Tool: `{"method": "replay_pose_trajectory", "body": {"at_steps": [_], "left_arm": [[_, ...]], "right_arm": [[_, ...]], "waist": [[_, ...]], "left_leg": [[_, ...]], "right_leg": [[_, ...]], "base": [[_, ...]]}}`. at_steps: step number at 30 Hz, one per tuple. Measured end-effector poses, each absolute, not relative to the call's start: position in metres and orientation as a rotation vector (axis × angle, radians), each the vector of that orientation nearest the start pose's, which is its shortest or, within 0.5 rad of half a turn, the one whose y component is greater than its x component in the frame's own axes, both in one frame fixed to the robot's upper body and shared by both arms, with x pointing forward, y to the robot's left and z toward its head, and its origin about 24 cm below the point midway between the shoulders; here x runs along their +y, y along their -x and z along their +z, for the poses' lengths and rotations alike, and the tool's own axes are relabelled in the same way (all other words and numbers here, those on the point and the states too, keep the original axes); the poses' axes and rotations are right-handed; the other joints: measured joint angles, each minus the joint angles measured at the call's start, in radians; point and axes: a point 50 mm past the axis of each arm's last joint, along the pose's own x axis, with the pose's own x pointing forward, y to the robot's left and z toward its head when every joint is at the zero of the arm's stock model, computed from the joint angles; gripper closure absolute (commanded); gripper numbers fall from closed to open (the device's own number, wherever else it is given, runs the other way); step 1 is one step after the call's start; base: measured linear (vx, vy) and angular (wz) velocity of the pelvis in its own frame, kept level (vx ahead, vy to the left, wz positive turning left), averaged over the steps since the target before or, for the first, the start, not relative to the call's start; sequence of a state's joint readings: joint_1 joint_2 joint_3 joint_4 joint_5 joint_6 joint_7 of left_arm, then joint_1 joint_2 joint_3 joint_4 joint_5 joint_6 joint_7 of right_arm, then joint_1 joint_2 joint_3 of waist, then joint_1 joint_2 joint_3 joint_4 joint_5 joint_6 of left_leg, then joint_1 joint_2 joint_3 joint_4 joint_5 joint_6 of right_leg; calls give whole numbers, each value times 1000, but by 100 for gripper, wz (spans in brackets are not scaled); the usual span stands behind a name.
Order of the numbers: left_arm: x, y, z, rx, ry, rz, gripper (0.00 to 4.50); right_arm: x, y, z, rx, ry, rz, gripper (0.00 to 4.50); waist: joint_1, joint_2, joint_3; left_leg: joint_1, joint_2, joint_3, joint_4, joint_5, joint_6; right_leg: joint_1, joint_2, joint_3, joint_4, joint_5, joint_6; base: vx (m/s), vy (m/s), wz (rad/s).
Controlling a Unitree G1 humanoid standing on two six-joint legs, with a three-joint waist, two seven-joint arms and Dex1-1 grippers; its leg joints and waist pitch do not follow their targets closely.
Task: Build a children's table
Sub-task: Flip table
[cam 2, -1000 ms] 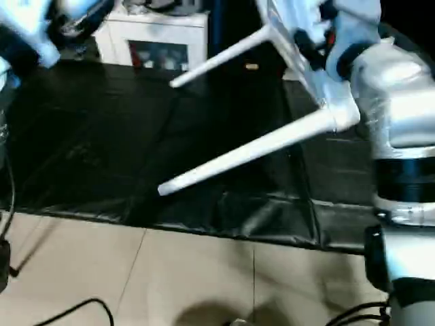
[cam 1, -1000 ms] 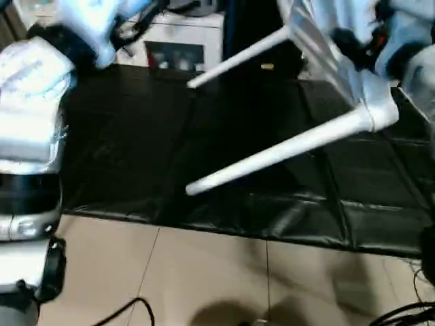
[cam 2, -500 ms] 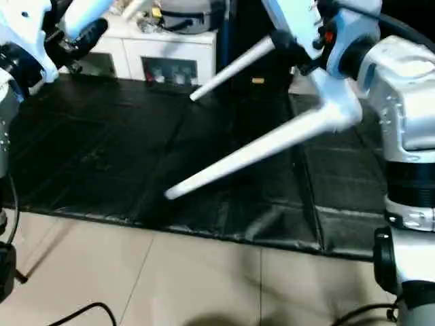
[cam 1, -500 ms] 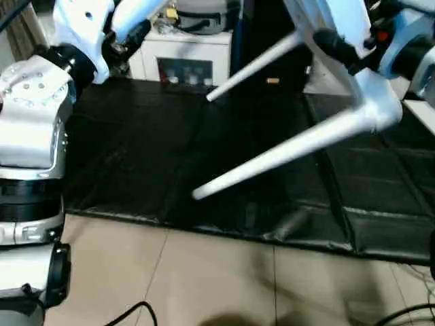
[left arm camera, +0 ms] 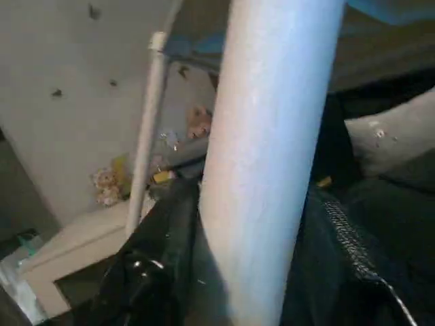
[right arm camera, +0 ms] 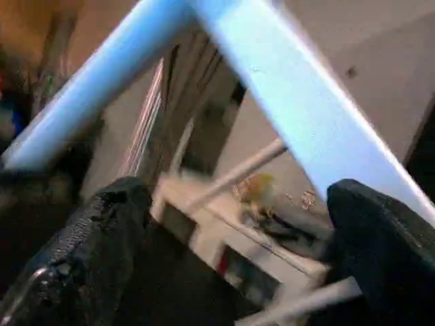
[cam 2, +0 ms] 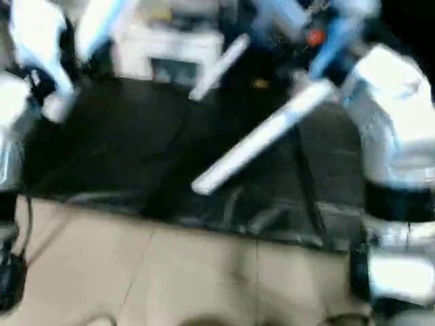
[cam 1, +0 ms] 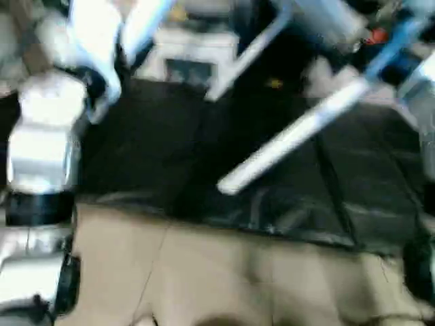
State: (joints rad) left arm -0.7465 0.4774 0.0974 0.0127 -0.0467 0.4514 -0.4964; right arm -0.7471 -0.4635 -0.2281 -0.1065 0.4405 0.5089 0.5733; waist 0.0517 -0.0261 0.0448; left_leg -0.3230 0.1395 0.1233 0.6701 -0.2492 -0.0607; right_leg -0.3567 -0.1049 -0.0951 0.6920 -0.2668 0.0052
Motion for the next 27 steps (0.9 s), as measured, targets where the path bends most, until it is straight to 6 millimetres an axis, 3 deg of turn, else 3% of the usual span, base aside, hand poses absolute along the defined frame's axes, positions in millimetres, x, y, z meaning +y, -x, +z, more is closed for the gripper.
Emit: {"method": "replay_pose_trajectory", "body": {"at_steps": [2, 5, 7, 10, 12, 16, 20, 27], "left_arm": [[196, -340, 241, -202, -431, -371, 266], [198, -340, 234, -171, -430, -382, 278], [193, -340, 229, -154, -424, -404, 283], [194, -340, 225, -145, -410, -417, 286], [196, -340, 226, -147, -417, -419, 286], [206, -340, 227, -142, -445, -421, 286], [212, -338, 227, -138, -466, -437, 286], [219, -334, 229, -142, -482, -457, 286]], "right_arm": [[-192, -312, 240, -319, 1, 608, 0], [-192, -306, 210, -231, -45, 589, 0], [-191, -300, 192, -185, -74, 553, 0], [-191, -295, 175, -136, -120, 499, 0], [-192, -294, 169, -125, -136, 458, 0], [-200, -295, 164, -160, -162, 359, 0], [-214, -305, 168, -191, -162, 286, 0], [-217, -319, 171, -202, -170, 287, 0]], "waist": [[-9, 9, 0], [-17, 12, 2], [-18, 6, 6], [-17, 3, 11], [-19, 1, 13], [-20, -7, 21], [-18, -17, 28], [-16, -31, 37]], "left_leg": [[-8, 10, -6, -8, 4, -1], [-26, 9, 2, -17, 4, -1], [-29, 9, 18, -23, 17, 15], [-34, 7, 24, -28, 17, 15], [-44, 6, 25, -29, 18, 15], [-51, 7, 28, -38, 38, 23], [-51, 7, 31, -45, 38, 23], [-53, 9, 37, -54, 40, 26]], "right_leg": [[9, 18, -2, -29, 1, -1], [10, 19, 4, -61, 40, -22], [6, 15, 12, -63, 61, -15], [-8, 15, 22, -64, 57, -7], [-14, 15, 24, -64, 58, -6], [-25, 16, 26, -63, 60, -5], [-26, 16, 28, -65, 63, -10], [-28, 16, 27, -70, 58, -10]], "base": [[0, 0, 0], [6, 37, 4], [0, 0, 0], [0, 0, 0], [0, 0, 0], [0, 0, 0], [0, 0, 0], [0, 0, 0]]}}
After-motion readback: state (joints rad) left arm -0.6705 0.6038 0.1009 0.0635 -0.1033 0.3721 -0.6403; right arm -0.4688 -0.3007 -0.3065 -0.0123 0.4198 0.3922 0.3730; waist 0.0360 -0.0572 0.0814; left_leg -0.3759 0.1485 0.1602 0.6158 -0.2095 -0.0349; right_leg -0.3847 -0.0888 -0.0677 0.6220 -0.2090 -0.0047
